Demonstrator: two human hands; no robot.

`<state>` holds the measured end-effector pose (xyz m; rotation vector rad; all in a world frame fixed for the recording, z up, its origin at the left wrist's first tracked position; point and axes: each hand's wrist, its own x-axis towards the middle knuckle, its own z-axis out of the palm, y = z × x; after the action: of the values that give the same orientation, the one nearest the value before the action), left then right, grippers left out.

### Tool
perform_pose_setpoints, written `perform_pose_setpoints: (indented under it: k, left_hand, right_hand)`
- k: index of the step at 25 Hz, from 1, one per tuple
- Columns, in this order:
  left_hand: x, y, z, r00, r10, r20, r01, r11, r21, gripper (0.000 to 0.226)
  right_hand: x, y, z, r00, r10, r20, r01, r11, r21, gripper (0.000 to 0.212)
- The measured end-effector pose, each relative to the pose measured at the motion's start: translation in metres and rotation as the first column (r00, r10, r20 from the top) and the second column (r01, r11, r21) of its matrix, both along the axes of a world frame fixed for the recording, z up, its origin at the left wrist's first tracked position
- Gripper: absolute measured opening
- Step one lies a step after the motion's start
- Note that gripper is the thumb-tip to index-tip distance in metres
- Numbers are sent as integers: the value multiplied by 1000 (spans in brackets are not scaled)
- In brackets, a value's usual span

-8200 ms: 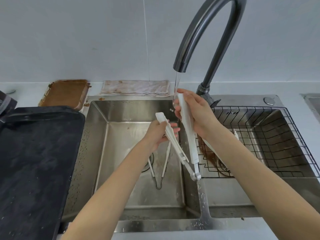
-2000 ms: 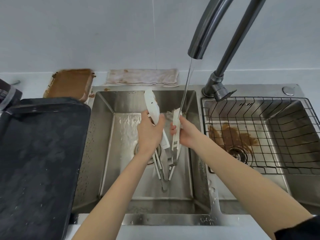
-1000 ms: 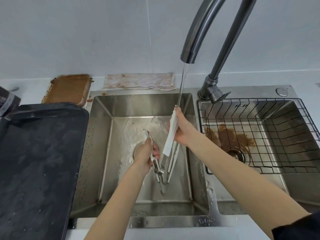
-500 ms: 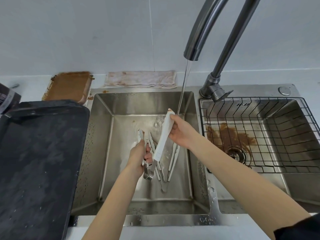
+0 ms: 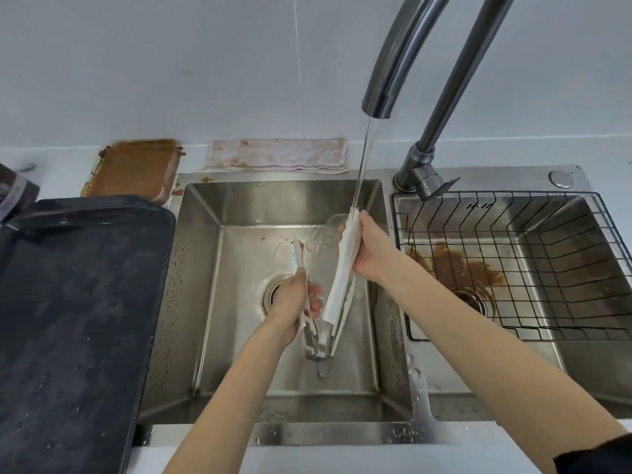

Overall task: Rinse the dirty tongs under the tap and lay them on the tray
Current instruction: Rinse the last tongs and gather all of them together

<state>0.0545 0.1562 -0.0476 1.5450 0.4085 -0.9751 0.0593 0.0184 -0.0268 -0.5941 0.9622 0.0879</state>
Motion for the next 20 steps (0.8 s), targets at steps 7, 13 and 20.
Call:
perform_pose_setpoints:
  k: [7,13,20]
  left_hand:
    - [4,-44,13,957,64,-283,-142,954,-264,34]
    - [14,-67,16,937,76,-340,-204,912,-357,32]
    - [16,-74,27,928,121,-351,-253,899,-358,23]
  right_hand:
    - [-25,-10,30,958,222,181,-192,967,-168,27]
    - [-31,-14,36,980,93,178,-66,986,-155,32]
    - [-37,-25,46,983,58,176,-14,971,-237,29]
